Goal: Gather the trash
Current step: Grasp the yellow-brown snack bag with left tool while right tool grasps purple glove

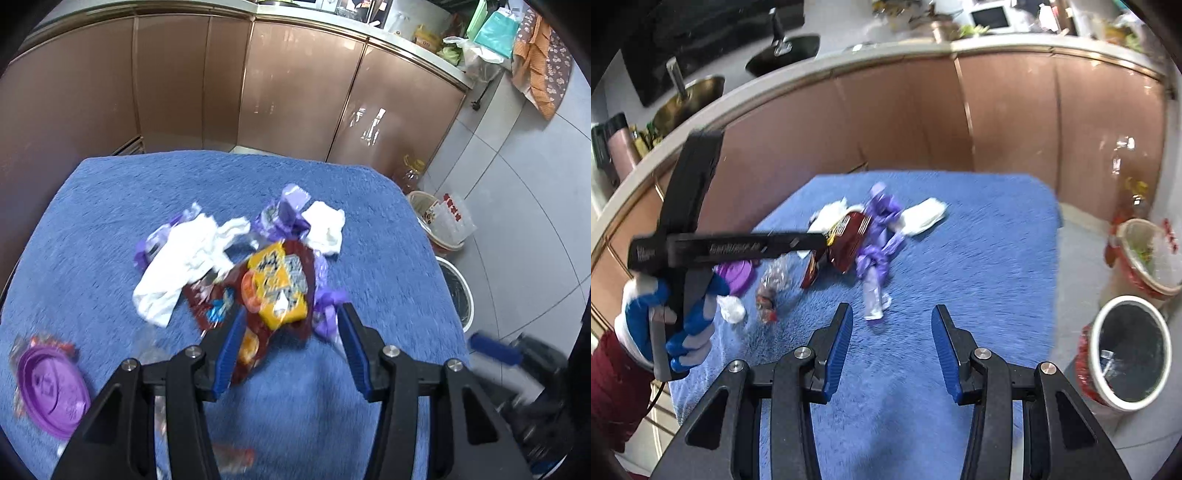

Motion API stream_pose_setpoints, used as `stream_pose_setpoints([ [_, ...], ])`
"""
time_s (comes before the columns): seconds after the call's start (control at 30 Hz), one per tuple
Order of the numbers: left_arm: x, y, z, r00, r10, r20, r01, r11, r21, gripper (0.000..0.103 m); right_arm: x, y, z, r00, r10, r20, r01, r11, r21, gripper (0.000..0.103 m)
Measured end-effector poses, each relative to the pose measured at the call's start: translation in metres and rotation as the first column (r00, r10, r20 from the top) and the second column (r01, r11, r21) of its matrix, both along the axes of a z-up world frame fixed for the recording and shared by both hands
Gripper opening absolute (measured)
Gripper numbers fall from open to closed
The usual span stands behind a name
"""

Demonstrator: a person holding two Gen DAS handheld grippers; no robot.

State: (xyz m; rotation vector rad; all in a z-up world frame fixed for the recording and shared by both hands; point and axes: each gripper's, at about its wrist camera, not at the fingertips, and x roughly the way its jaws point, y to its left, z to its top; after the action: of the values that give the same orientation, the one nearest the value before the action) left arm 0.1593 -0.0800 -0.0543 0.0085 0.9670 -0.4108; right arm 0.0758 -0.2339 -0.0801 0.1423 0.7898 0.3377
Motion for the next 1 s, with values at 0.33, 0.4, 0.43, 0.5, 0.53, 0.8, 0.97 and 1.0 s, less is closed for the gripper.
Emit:
stream_pose_setpoints([
  [0.33,0.035,0.009,-0.026,0.993,0.082,-0.086,-0.087,0.995,-0.052,0.045,0.063,0.042,-0.034,0.992,0.097,-0.075,-0.098,0.995,-0.019,0.044],
  [0.4,0.037,0.016,-0.031,0.990,0.089,-0.109,-0.098,0.992,-0.081,0.034,0.071,0.048,-0.040,0.991,0.101,-0.085,-0.105,0.993,-0.047,0.044],
  [0.43,0.037,0.018,-0.032,0.989,0.092,-0.112,-0.101,0.991,-0.084,0.029,0.077,0.050,-0.044,0.990,0.101,-0.095,-0.107,0.993,-0.053,0.043],
  [0.5,0.035,0.023,-0.036,0.989,0.086,-0.121,-0.099,0.990,-0.099,0.025,0.083,0.052,-0.050,0.988,0.106,-0.113,-0.112,0.993,-0.049,0.039],
  [0.53,0.034,0.024,-0.037,0.989,0.084,-0.123,-0.098,0.989,-0.109,0.023,0.086,0.053,-0.053,0.987,0.108,-0.120,-0.114,0.992,-0.050,0.030],
  [0.8,0.014,0.039,-0.022,0.991,0.072,-0.111,-0.091,0.980,-0.175,0.013,0.071,0.053,-0.049,0.984,0.141,-0.106,-0.146,0.989,-0.033,0.015],
  [0.97,-0.011,0.048,-0.006,0.993,0.073,-0.094,-0.091,0.977,-0.195,0.012,0.045,0.045,-0.034,0.986,0.143,-0.080,-0.144,0.990,-0.003,0.015],
  [1.0,-0.013,0.050,-0.003,0.993,0.077,-0.092,-0.094,0.976,-0.198,0.012,0.039,0.042,-0.030,0.987,0.141,-0.074,-0.141,0.990,0.001,0.015],
])
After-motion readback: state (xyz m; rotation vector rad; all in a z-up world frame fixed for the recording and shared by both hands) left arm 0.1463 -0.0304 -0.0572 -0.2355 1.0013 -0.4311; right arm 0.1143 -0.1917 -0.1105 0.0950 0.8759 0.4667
